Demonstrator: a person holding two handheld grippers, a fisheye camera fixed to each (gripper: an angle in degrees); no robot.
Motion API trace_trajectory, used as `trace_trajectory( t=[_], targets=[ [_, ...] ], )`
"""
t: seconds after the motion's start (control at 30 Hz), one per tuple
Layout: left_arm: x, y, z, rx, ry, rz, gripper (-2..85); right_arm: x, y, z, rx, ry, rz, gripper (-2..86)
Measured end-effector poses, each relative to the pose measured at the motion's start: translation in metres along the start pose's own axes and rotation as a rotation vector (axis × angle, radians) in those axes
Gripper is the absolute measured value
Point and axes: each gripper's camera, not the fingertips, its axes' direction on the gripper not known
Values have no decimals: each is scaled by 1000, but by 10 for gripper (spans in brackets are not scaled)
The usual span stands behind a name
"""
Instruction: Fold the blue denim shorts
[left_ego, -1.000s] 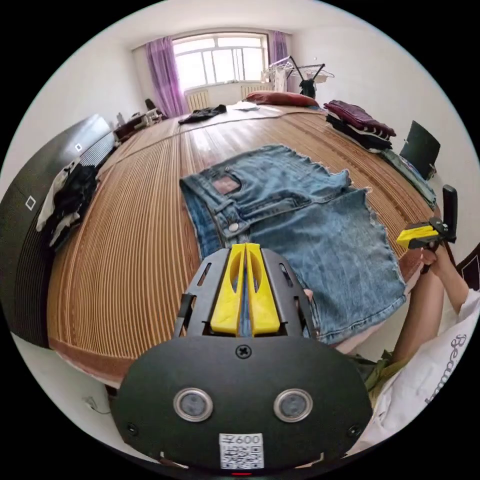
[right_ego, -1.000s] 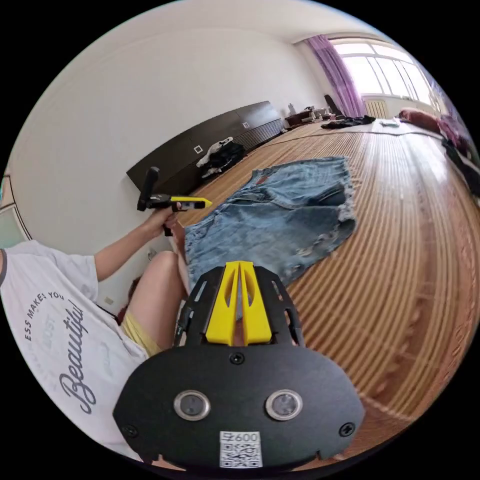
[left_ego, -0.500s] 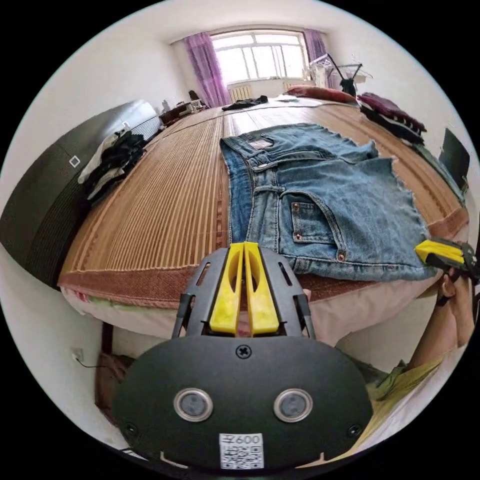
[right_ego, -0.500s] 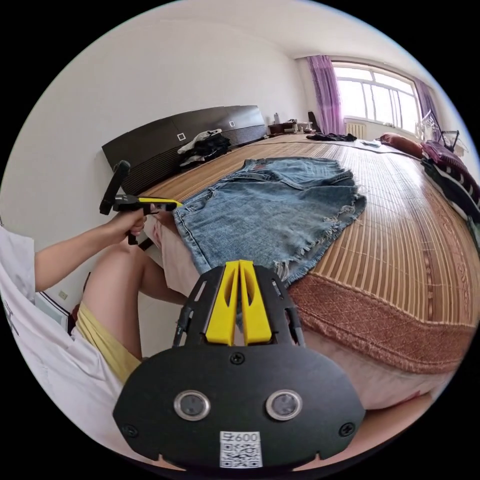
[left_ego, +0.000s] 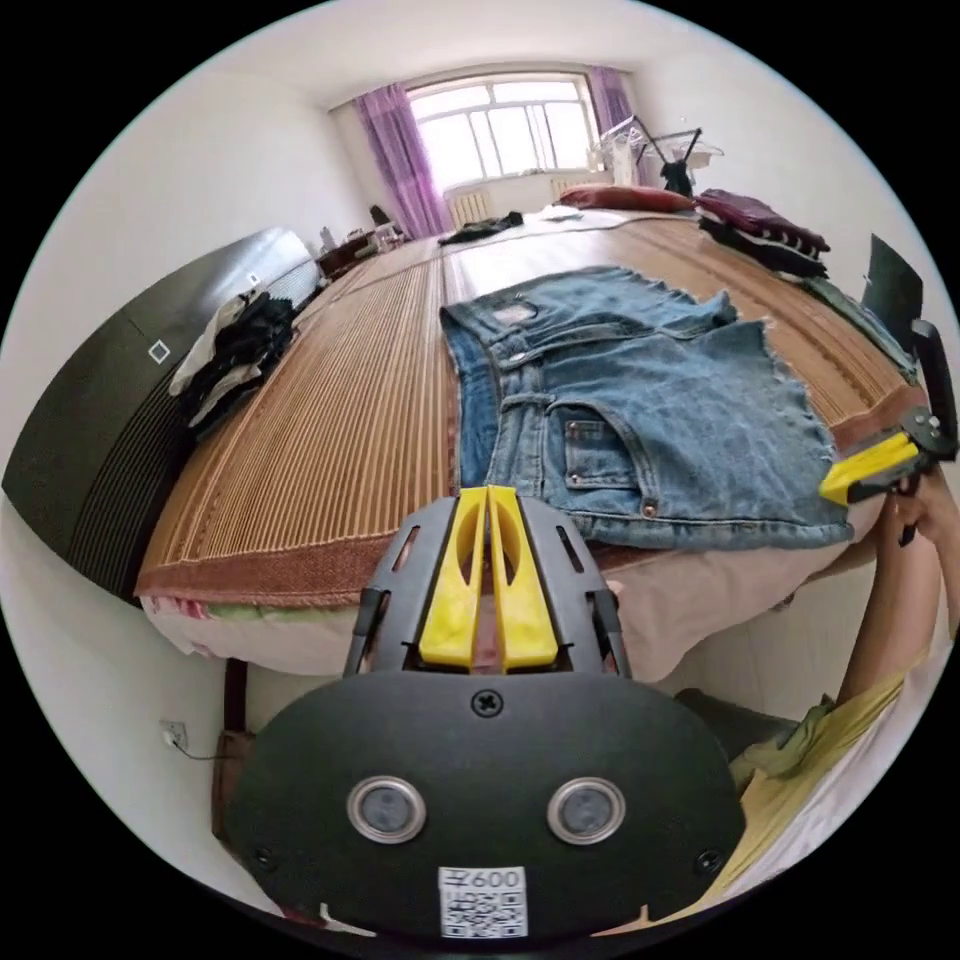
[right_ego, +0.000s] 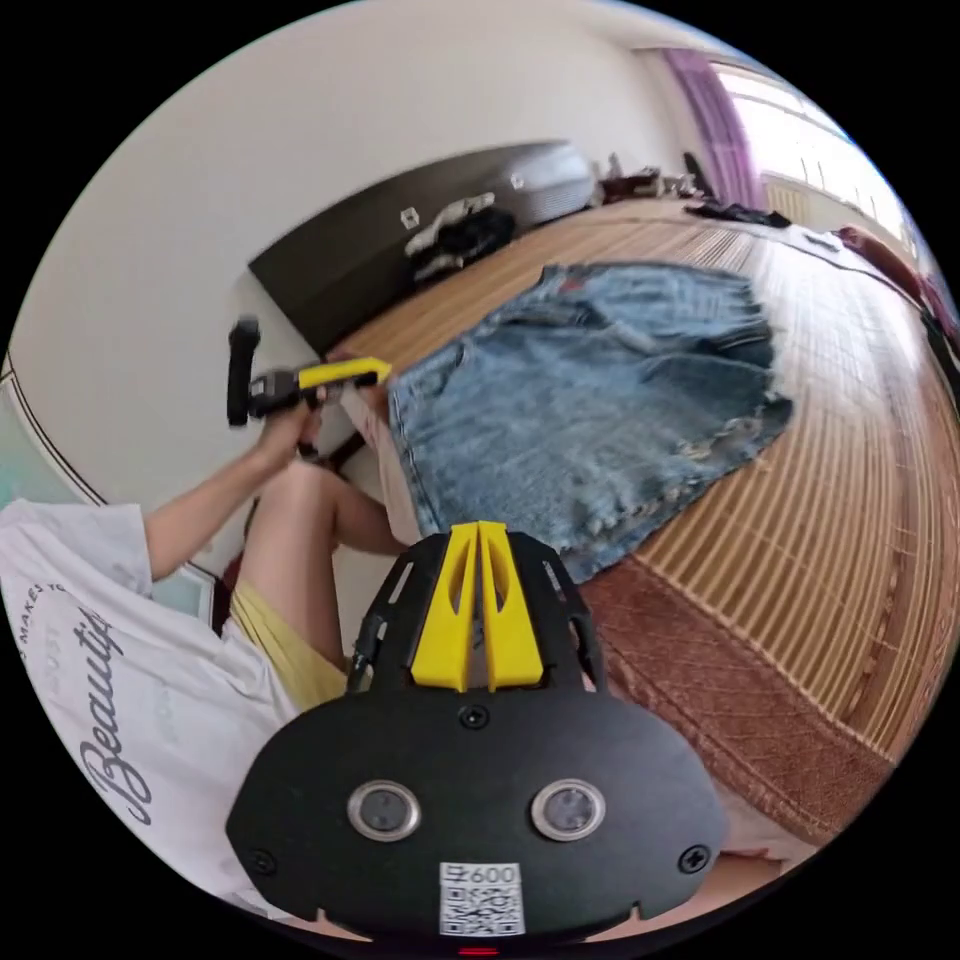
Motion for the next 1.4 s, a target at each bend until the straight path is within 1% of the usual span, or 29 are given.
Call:
trace_trajectory(
  t=[0.03,0.1,0.17,0.2,0.33,0.37,0.43,0.47,0.57,0.63,0.67,0.73,0.77,0.8,0.83,0.87,0.9,0.93,1.03,1.1,1.17,1.23,1.3,1.33,1.4],
  targets=[
    [25,5,-18,61,-32,63,2,11,-7,-7,23,8,30,-8],
    [60,7,-33,117,-63,119,1,49,-41,-20,62,48,94,-9],
    [88,1,-36,162,22,158,1,72,-72,-18,62,81,113,-9],
    [103,-8,-30,164,95,163,1,83,-91,-13,59,96,123,-9],
    [148,-52,9,70,239,199,2,95,-137,11,56,205,100,-9],
    [153,-60,14,59,256,200,2,94,-148,22,34,263,68,-9],
    [160,-95,30,53,311,213,2,102,-159,44,-79,373,45,-9],
    [160,-105,35,55,318,216,2,112,-161,60,-161,460,51,-9],
    [153,-160,63,93,342,202,1,125,-162,48,-111,360,89,-9],
    [152,-209,101,88,357,204,2,130,-163,44,-99,317,114,-9],
    [153,-221,114,72,361,204,2,133,-165,42,-94,287,135,-9],
    [159,-265,165,-38,375,193,2,137,-166,38,-83,250,158,-9],
    [160,-272,177,-65,375,171,2,139,-166,35,-73,224,172,-9],
    [164,-283,198,-102,423,120,1,141,-167,33,-65,201,189,-9],
    [177,-291,214,-128,538,147,1,142,-168,32,-62,192,195,-9],
    [186,-295,222,-158,551,164,1,141,-169,30,-58,181,201,-9],
    [205,-301,236,-227,504,219,1,138,-170,28,-50,182,205,-9],
    [222,-301,241,-211,443,288,0,137,-170,26,-43,191,210,-8],
    [241,-297,247,-184,400,337,0,128,-165,10,37,265,254,-9],
    [238,-293,252,-166,424,325,1,119,-157,-11,154,266,256,-9],
    [235,-287,254,-137,456,321,0,105,-159,-19,198,250,187,-9],
    [242,-279,250,-95,478,382,0,93,-167,-15,167,246,128,-9],
    [252,-270,243,-57,466,434,0,88,-186,-4,91,237,89,-9],
    [260,-265,241,-42,434,455,0,85,-191,-2,84,247,74,-9],
    [276,-258,238,-27,371,491,0,65,-207,0,86,298,-28,-9]
  ],
)
